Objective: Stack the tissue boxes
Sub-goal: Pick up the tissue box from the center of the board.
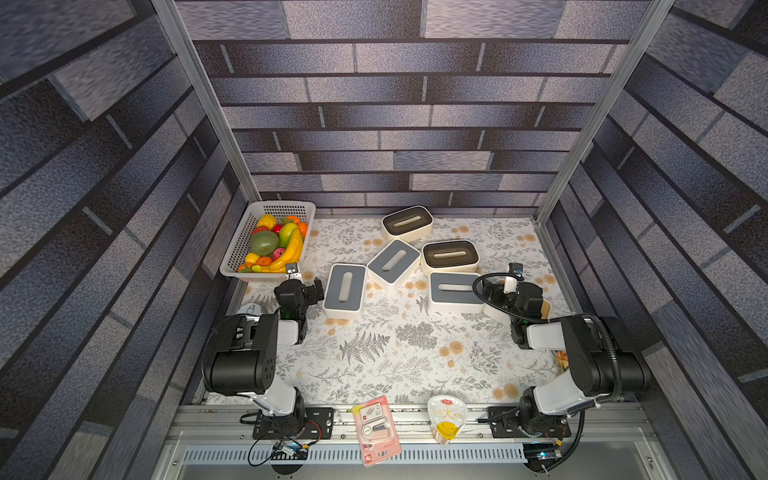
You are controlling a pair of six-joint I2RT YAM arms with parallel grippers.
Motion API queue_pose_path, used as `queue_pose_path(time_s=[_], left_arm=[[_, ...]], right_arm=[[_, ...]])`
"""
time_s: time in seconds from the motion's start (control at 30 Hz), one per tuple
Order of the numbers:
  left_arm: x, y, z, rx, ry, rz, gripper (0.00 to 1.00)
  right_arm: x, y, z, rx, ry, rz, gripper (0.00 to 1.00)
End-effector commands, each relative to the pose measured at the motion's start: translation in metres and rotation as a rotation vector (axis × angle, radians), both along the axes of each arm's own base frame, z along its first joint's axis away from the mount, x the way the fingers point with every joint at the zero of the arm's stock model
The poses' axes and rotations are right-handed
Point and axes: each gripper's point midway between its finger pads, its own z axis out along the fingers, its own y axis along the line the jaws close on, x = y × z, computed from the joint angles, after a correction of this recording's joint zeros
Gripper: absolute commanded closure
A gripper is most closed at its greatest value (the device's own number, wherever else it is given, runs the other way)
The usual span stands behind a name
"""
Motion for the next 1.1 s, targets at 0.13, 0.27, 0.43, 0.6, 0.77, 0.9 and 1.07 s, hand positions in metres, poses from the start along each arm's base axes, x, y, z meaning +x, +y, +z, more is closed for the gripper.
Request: queue_pose_path(time_s=[0.13,0.27,0.43,0.6,0.77,0.9,1.07], left_arm=[[0.003,-0.001,0.018,-0.005,-0.047,-0.006,0.0],[-0.007,0.002,0.031,-0.004,-0.094,0.016,0.0],[-0.027,0.013,0.062,0.016,-0.12,0.11,0.0],[-0.058,0.033,0.095,-0.08,-0.127,0.296,0.0],[-0.077,0.001,0.112,-0.272,0.078,0.219,0.0],[-0.09,-0.045,0.129,-0.399,0.251,0.052,0.0],[-0.104,-0.089,0.149,-0.425,0.427,-0.105,0.0]], right_arm=[[-0.009,-0.008,0.016,0.015,-0.106,-0.043,0.0],[-0.02,-0.003,0.028,0.01,-0.168,-0.009,0.0],[-0.035,-0.014,0.049,0.028,-0.184,-0.084,0.0],[-0.051,-0.028,0.057,0.09,-0.064,-0.19,0.0],[-0.075,-0.037,0.07,0.071,0.084,-0.254,0.0],[-0.091,-0.039,0.084,0.067,0.169,-0.273,0.0],[-0.089,-0.024,0.096,0.124,0.274,-0.216,0.0]])
